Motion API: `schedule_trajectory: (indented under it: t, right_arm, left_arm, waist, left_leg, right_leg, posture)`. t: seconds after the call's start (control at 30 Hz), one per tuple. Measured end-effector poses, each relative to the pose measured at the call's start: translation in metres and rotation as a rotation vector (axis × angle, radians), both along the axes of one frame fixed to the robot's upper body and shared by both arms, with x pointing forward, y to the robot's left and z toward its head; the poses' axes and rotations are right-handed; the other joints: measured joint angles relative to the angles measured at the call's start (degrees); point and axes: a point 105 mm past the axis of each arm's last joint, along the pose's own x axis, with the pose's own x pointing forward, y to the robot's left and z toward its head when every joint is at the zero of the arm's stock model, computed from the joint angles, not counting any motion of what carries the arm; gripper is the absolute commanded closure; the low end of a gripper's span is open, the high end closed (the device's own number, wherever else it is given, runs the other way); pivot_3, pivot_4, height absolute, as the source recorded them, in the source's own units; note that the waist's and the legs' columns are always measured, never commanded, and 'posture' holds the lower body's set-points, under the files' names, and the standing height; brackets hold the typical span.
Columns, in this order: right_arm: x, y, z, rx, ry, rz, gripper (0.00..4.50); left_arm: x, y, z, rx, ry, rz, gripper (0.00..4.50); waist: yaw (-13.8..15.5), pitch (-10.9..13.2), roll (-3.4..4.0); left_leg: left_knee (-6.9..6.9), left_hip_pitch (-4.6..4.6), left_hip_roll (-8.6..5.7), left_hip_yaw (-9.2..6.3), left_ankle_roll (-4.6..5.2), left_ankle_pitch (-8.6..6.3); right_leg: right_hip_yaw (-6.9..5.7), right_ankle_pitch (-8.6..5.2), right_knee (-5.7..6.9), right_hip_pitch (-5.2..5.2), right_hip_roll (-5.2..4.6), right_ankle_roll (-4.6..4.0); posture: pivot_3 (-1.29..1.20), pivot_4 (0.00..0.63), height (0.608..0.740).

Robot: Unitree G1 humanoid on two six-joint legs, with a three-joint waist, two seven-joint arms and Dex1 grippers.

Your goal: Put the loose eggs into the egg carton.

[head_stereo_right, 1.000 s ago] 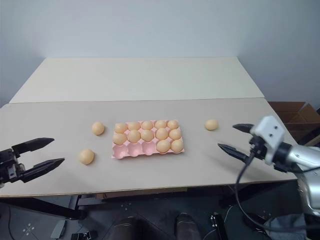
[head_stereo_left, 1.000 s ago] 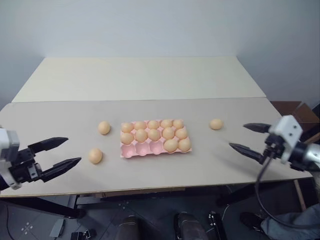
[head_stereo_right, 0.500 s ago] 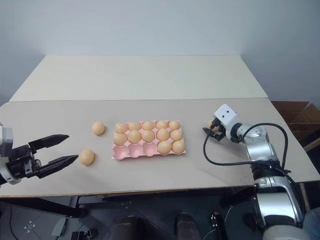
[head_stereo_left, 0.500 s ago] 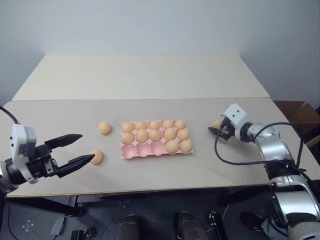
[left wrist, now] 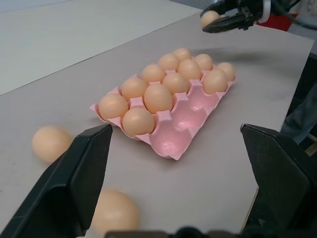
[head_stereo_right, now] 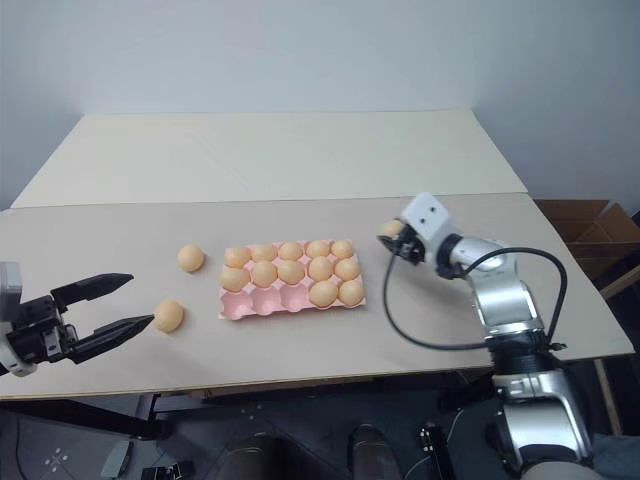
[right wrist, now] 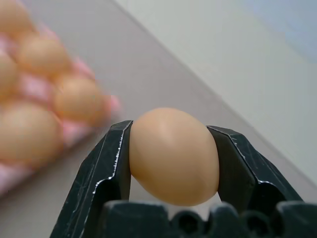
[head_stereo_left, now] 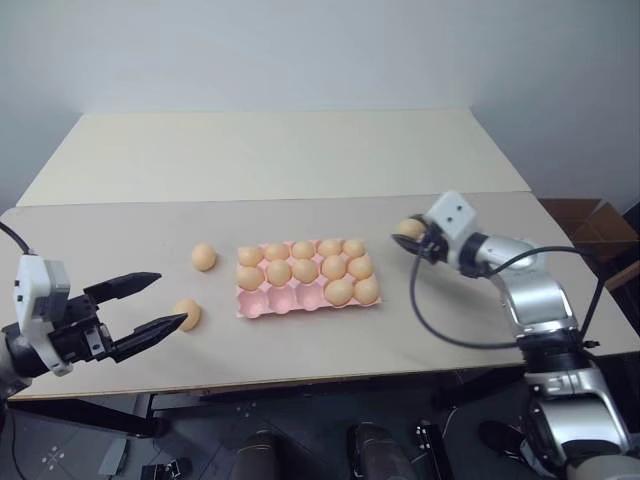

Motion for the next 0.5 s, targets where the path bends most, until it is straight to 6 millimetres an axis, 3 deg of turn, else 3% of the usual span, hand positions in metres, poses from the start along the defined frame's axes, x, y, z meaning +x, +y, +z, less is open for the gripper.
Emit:
schedule_trajectory:
  t: [0.03,0.17,0.27,0.5]
  right_arm:
    - [-0.011,0.021,0.001,0.014,0.003,0.055,2.31]
    - [-0.038,0.073,-0.020,0.039,0.101,0.164,2.31]
    - [-0.046,0.089,-0.033,-0.015,0.124,0.197,2.31]
    - [-0.051,0.095,-0.046,-0.082,0.155,0.202,0.22]
  left_arm:
    - [0.001,-0.001,0.001,0.000,-0.004,-0.002,0.00]
    - [0.002,-0.003,0.002,-0.002,-0.009,-0.014,0.00]
    - [0.003,-0.005,0.001,-0.004,-0.007,-0.021,0.00]
    - [0.004,-0.006,0.001,-0.004,-0.007,-0.022,0.00]
  waist:
    - [0.04,0.00,0.00]
    - [0.65,0.00,0.00]
    - [0.87,0.00,-0.01]
    - [0.76,-0.02,-0.04]
  left_leg:
    - [0.00,0.02,0.01,-0.02,0.00,0.00]
    - [0.01,0.00,-0.11,0.00,-0.12,0.08]
    - [0.03,-0.02,-0.20,0.03,-0.14,0.09]
    - [0.02,-0.10,-0.18,0.01,-0.13,0.08]
  right_leg:
    - [-0.03,-0.01,0.01,0.02,0.01,-0.01]
    - [-0.05,0.00,0.01,0.02,-0.13,-0.06]
    - [-0.06,-0.06,-0.05,0.04,-0.30,-0.17]
    - [-0.12,0.02,-0.12,-0.01,-0.22,-0.02]
  posture:
    - [0.00,0.150,0.740]
    - [0.00,0.150,0.740]
    - [0.00,0.150,0.740]
    - [0.00,0.150,0.740]
